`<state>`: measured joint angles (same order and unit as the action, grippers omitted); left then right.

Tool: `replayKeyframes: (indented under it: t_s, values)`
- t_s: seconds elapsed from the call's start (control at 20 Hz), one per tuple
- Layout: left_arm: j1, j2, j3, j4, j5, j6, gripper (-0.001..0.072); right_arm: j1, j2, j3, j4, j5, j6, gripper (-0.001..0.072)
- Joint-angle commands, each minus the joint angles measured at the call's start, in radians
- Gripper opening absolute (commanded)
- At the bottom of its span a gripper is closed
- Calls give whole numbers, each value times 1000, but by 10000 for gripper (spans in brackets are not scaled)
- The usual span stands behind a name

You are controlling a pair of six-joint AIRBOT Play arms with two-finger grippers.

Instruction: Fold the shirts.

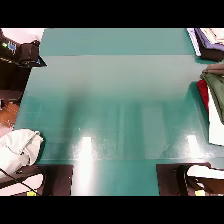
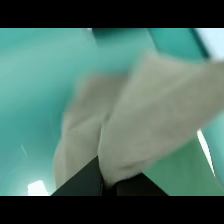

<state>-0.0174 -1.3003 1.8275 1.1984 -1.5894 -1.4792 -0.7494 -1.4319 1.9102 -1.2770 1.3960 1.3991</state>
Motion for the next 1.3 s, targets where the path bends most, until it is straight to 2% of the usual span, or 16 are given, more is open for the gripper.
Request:
replayKeyframes:
  t_s: [0.0, 0.15, 0.2, 0.25, 0.3, 0.35, 0.55, 0.7, 0.75, 0.8, 0.85, 0.9, 1.25]
  values:
    - [1, 0, 0, 0, 2, 39, 32, 0, 7, -1, -267, 243, 132, 14]
    - [1, 0, 0, 1, 2, 48, 32, -1, 7, -1, -359, 342, 149, 20]
    - [1, 0, 0, 1, 2, 48, 32, 0, 7, -1, -369, 362, 149, 137]
    - [1, 0, 0, 1, 2, 47, 32, -1, 7, -1, -373, 375, 149, 370]
    - [1, 0, 0, 1, 2, 47, 32, -1, 7, -1, -374, 387, 149, 536]
    - [1, 0, 0, 1, 2, 47, 33, 0, 7, -1, -375, 396, 149, 540]
    - [1, 0, 0, -3, -10, 42, 32, 13, 8, -1, -323, 439, 198, 537]
    - [1, 0, 0, -2, 7, 39, 33, 80, 23, 0, -150, 438, 219, 535]
    - [1, 0, 0, -2, 20, 39, 33, 119, 34, -1, -88, 435, 219, 496]
    - [1, 0, 0, -2, 38, 39, 33, 162, 44, -1, -37, 429, 217, 350]
    - [1, 0, 0, -2, 60, 39, 32, 215, 56, -1, 4, 417, 211, 98]
    - [1, 0, 0, -2, 82, 39, 32, 268, 69, -1, 16, 406, 208, 16]
    - [1, 0, 0, -2, 182, 39, 32, 620, 135, 0, 19, 304, 204, 15]
